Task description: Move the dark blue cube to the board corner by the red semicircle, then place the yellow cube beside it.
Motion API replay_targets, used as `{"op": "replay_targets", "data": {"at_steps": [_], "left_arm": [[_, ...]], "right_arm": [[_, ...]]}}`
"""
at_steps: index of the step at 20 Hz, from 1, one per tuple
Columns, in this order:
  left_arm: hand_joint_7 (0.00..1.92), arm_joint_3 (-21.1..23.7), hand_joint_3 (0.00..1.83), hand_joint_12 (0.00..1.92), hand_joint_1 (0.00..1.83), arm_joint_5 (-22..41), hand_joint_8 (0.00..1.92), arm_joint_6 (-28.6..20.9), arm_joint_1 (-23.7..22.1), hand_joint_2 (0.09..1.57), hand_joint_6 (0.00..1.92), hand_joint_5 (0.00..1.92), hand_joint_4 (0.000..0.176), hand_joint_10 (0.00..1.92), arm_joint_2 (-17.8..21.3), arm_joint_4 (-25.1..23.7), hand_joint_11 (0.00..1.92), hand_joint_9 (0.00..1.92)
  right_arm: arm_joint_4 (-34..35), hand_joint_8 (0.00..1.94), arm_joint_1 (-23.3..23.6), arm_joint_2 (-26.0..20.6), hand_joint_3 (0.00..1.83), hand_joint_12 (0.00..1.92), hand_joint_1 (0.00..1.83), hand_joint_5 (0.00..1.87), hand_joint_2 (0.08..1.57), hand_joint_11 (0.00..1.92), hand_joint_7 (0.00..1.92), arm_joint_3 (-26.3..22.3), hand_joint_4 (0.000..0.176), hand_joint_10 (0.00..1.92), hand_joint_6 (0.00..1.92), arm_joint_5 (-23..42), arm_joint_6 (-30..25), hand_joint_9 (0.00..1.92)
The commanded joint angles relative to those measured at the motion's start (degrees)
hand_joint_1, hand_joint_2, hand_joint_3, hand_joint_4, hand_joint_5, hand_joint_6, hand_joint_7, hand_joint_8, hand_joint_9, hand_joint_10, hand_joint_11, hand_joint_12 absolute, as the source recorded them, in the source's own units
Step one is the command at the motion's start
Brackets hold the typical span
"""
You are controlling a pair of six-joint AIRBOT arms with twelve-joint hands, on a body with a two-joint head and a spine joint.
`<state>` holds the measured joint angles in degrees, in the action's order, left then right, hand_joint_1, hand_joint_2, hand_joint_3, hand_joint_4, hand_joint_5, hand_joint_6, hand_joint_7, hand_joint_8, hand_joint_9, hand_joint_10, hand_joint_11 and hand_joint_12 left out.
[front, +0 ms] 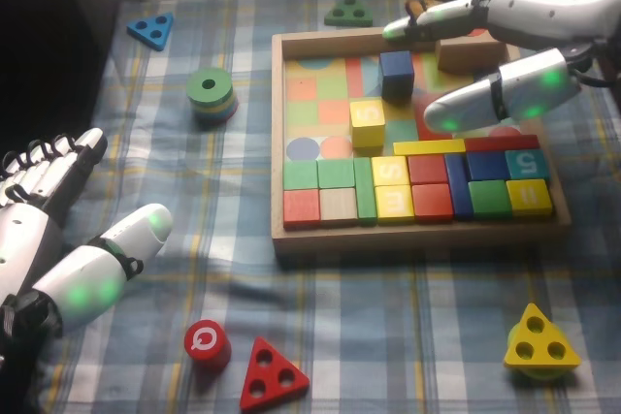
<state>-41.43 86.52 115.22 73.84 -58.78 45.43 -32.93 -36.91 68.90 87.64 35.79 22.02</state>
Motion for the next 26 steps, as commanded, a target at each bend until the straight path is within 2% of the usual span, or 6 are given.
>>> {"op": "replay_targets", "data": {"at_steps": [1,3,6,9,15,26], "left_arm": [[0.06,-0.42,0.0,0.0,0.0,6.14,0.0,-0.27,-0.26,1.11,0.0,0.14,0.048,0.0,-0.18,-2.85,0.0,0.01],[0.06,-0.44,0.0,0.0,0.0,6.16,0.0,-0.28,-0.26,1.11,0.0,0.14,0.05,0.0,-0.17,-2.93,0.0,0.01],[0.07,-0.39,0.0,0.0,0.0,6.17,0.0,-0.29,-0.26,1.1,0.0,0.13,0.071,0.0,-0.16,-2.91,0.0,0.02],[0.08,-0.28,0.0,0.0,0.0,6.22,0.01,-0.29,-0.25,1.12,0.0,0.13,0.061,0.0,-0.16,-2.9,0.0,0.02],[0.05,-0.21,0.01,0.0,0.0,6.23,0.0,-0.3,-0.25,1.13,0.0,0.12,0.036,0.0,-0.17,-2.83,0.0,0.0],[0.06,-0.22,0.0,0.0,0.0,6.19,0.0,-0.34,-0.25,1.13,0.0,0.13,0.046,0.0,-0.35,-2.44,0.0,0.01]], "right_arm": [[1.14,0.0,0.87,0.59,0.0,0.0,0.0,0.38,0.85,0.0,0.0,0.21,0.111,0.0,0.01,4.35,-0.42,0.0],[-0.79,0.0,0.87,1.24,0.0,0.0,0.0,0.39,0.83,0.0,0.0,0.17,0.124,0.0,0.01,3.45,-0.42,0.0],[-2.65,0.0,0.7,1.83,0.0,0.0,0.0,0.41,0.88,0.0,0.0,0.09,0.05,0.0,0.01,1.8,-0.42,0.0],[-2.87,0.0,0.23,1.76,0.0,0.0,0.0,0.44,0.86,0.0,0.0,-0.16,0.084,0.0,0.01,1.25,-0.42,0.0],[-2.68,0.0,0.24,1.25,0.0,0.0,0.0,0.46,0.84,0.0,0.0,-0.77,0.055,0.0,0.01,0.61,-0.43,0.0],[2.06,0.0,0.25,1.25,0.0,0.0,0.0,0.3,0.84,0.0,0.0,-0.57,0.17,0.0,0.0,3.37,-0.4,0.0]]}}
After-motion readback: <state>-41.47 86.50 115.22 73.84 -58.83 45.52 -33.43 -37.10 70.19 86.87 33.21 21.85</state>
